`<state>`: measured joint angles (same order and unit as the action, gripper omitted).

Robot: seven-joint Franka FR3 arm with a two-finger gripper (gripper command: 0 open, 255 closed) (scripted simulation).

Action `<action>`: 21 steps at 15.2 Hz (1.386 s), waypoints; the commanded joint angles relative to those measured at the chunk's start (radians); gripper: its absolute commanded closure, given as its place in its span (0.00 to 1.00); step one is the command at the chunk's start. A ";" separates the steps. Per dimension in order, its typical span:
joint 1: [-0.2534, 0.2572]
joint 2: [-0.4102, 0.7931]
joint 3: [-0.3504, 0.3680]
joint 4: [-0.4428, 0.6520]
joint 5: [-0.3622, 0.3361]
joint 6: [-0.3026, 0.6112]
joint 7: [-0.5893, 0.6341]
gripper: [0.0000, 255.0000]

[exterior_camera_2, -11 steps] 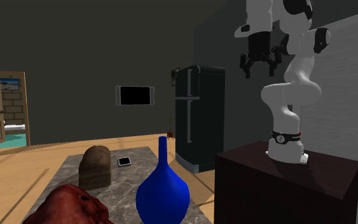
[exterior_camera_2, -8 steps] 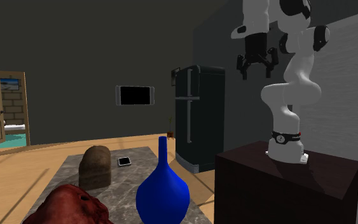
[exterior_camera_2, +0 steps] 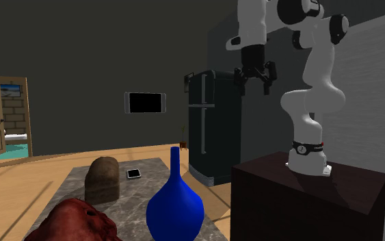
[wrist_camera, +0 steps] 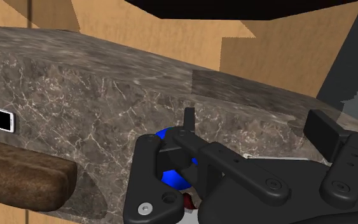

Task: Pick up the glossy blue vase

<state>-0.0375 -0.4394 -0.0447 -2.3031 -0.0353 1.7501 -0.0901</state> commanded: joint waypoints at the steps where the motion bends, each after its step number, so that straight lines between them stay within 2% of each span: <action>1: -0.004 0.078 -0.012 0.032 -0.003 0.046 -0.017 0.00; 11: -0.022 0.473 -0.052 0.312 0.018 0.155 -0.092 0.00; 16: -0.038 0.675 -0.060 0.504 0.039 0.160 -0.128 0.00; 21: -0.061 0.888 -0.060 0.745 0.061 0.129 -0.157 0.00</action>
<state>-0.0956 0.4069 -0.1057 -1.6066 0.0218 1.8872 -0.2441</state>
